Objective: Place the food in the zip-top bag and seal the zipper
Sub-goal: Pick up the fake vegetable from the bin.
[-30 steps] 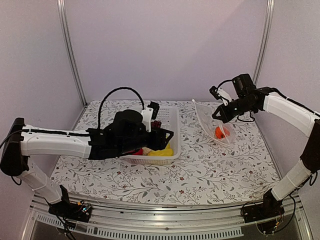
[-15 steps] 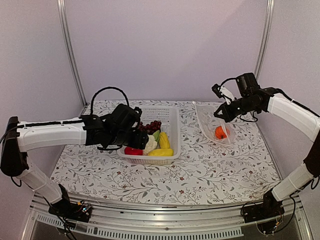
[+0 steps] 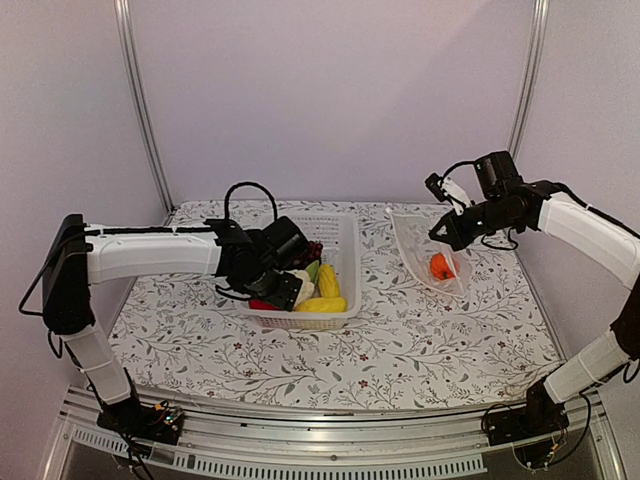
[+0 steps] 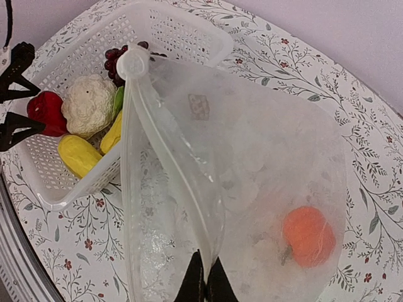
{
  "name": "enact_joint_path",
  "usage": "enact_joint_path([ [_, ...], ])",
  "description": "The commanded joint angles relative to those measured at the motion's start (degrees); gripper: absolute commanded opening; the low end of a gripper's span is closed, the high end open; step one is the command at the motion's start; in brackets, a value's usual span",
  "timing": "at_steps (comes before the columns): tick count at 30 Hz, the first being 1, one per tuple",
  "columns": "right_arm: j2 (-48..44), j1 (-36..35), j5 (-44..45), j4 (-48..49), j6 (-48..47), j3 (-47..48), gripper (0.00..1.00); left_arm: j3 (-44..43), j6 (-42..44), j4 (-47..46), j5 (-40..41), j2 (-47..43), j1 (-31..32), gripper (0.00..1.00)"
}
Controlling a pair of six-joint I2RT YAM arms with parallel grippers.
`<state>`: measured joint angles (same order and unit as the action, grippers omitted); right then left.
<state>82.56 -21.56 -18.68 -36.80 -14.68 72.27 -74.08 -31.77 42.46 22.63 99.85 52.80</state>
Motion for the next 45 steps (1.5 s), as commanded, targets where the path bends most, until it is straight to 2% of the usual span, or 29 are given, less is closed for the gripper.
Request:
enact_joint_path([
  [1, -2.0, 0.3, -0.7, 1.0, -0.6, -1.1, 0.00, -2.3, -0.3, 4.0, 2.4, 0.8, -0.5, 0.81],
  [18, -2.2, 0.3, -1.6, 1.0, -0.6, -1.3, 0.00, -1.9, 0.4, 4.0, -4.3, 4.5, -2.7, 0.85],
  [21, -2.3, 0.3, -1.7, 1.0, -0.8, -1.4, 0.00, -1.9, 0.4, 3.7, -4.8, 4.8, -3.0, 0.81],
  [24, -2.4, 0.3, -1.6, 1.0, -0.8, -1.6, 0.00, -2.1, 0.4, 3.8, -4.6, 4.7, -3.3, 0.71],
  [29, -2.5, 0.4, -1.2, 1.0, -0.9, -1.6, 0.00, -4.3, 0.4, 6.6, -2.6, 3.7, -3.4, 0.61],
  [39, -2.1, 0.3, 0.0, -1.0, -1.5, 1.4, 0.00, -11.2, 3.4, 11.7, -1.1, -0.1, -3.4, 0.57],
  [45, -1.5, 0.3, 0.4, -4.4, -2.1, 5.0, 0.00, -14.8, 5.0, 10.6, -2.5, -2.8, -3.2, 0.56],
])
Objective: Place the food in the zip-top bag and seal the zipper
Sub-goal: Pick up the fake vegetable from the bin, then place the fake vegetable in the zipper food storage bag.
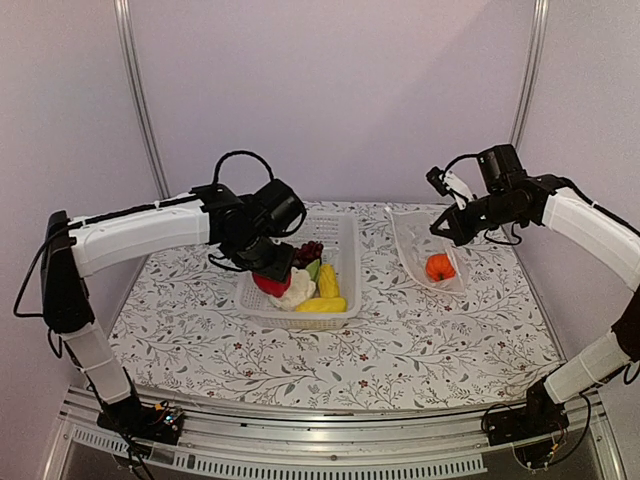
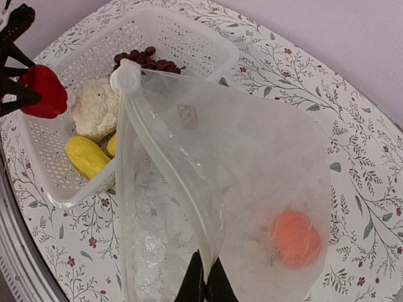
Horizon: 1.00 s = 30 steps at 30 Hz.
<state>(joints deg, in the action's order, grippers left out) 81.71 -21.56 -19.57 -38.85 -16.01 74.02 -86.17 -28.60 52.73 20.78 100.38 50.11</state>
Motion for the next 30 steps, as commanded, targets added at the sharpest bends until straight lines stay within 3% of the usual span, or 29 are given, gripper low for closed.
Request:
enact_joint_path([
  [1, -0.5, 0.4, 1.4, -2.8, -0.7, 3.7, 0.00, -3.0, 2.2, -0.6, -1.0, -3.7, -0.2, 0.56],
  [8, 0.2, 0.4, 1.3, -5.0, -0.9, 5.6, 0.00, -0.2, 2.9, -14.6, -5.8, -7.9, 3.9, 0.53],
  [21, 2.2, 0.3, -0.3, -5.8, -0.1, 7.2, 0.00, 12.5, 4.7, -57.9, -19.1, -11.8, 14.3, 0.45],
  [30, 2.9, 0.3, -0.7, -5.7, 0.3, 7.4, 0.00, 4.8, 3.8, -63.4, -21.7, -1.1, 16.6, 0.44],
])
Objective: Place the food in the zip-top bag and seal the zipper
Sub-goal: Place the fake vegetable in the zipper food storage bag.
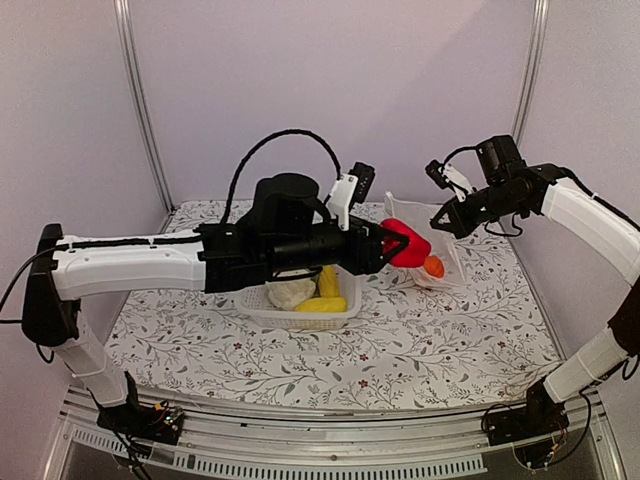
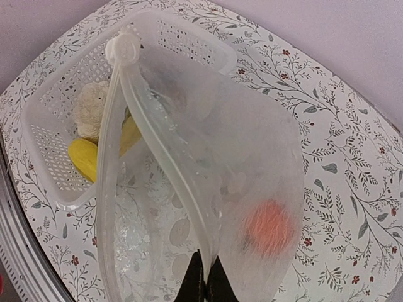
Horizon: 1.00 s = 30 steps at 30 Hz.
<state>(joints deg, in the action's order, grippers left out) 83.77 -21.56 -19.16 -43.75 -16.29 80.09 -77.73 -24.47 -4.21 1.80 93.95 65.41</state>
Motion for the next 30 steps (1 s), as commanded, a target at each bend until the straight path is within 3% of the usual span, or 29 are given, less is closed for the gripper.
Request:
enact_joint_path([
  [1, 0.9, 0.3, -1.2, -0.8, 0.7, 1.3, 0.00, -4.9, -0.5, -6.9, -2.8, 6.8, 1.5, 0.44],
  [8, 0.5, 0.3, -1.3, -0.9, 0.8, 1.3, 0.00, -13.9, 2.9, -2.0, -2.0, 14.9, 1.6, 0.44],
  [14, -0.5, 0.4, -1.5, -0.9, 0.9, 0.7, 0.00, -22.1, 5.8, 10.1, 7.8, 20.5, 0.8, 0.44],
  [21, -0.9, 0.4, -1.4, -0.8, 1.0, 0.6, 0.00, -30.1, 3.9, 13.4, 15.3, 28.1, 0.3, 0.43],
  [24, -1.0, 0.3, -1.4, -1.0, 1.0, 0.8, 0.00, -33.5, 2.7, 15.7, 22.2, 31.0, 0.3, 0.43],
  [30, -1.7, 0.3, -1.5, -1.3, 1.1, 0.6, 0.00, -35.4, 4.6, 15.6, 31.3, 33.6, 0.3, 0.46],
])
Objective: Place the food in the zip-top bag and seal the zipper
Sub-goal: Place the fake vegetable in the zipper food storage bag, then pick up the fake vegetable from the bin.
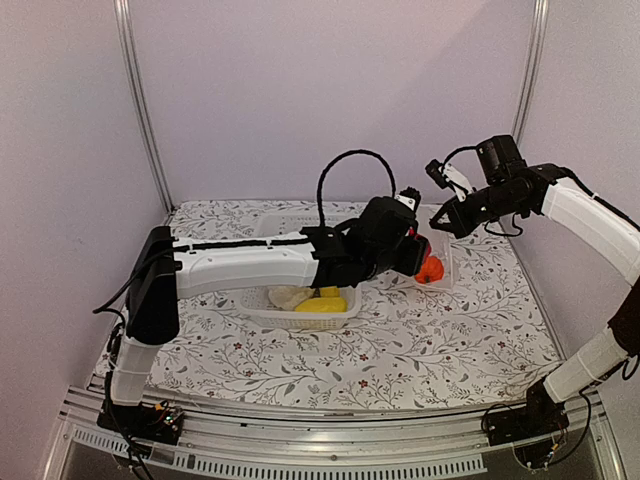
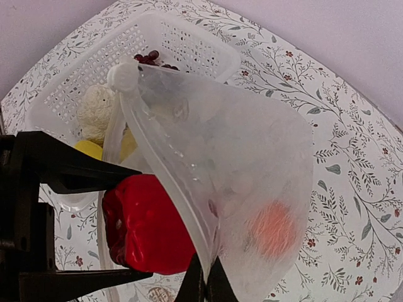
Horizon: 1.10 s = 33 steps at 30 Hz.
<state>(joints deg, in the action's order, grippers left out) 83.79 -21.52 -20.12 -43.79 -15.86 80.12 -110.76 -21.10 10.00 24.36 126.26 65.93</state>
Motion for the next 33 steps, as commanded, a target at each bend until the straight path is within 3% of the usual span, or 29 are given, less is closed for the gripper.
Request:
enact_joint_path([
  [1, -1.8, 0.3, -0.5, -1.2, 0.7, 0.6, 0.00, -2.7, 1.7, 1.1, 10.1, 1.8, -0.3, 0.52],
  [4, -1.7, 0.3, -0.4, -1.3, 0.7, 0.8, 0.00, -4.6, 3.1, 1.2, 13.1, 3.2, -0.3, 0.72],
  [7, -1.4, 0.3, -0.4, -1.3, 0.7, 1.1, 0.00, -5.2, 4.0, 0.7, 11.5, 2.9, -0.2, 0.81],
  [16, 1.6, 0.3, -0.4, -1.0, 0.9, 2.0, 0.00, 2.4, 9.4, -8.8, 0.9, -8.0, 5.4, 0.84],
  [24, 3.3, 4.0, 10.9, -1.0, -2.4, 14.0, 0.00, 18.2, 11.2, -18.0, 1.8, -22.1, 7.9, 0.83],
  [28, 3.2, 5.0, 15.1, 0.3, -4.2, 15.1, 0.00, 26.0, 10.9, -16.6, 7.4, -26.5, 7.1, 0.83],
  [33, 4.3, 7.1, 15.7, 0.9, -4.6, 13.0, 0.00, 33.4, 2.9, -9.1, 8.0, -30.4, 3.9, 0.83],
])
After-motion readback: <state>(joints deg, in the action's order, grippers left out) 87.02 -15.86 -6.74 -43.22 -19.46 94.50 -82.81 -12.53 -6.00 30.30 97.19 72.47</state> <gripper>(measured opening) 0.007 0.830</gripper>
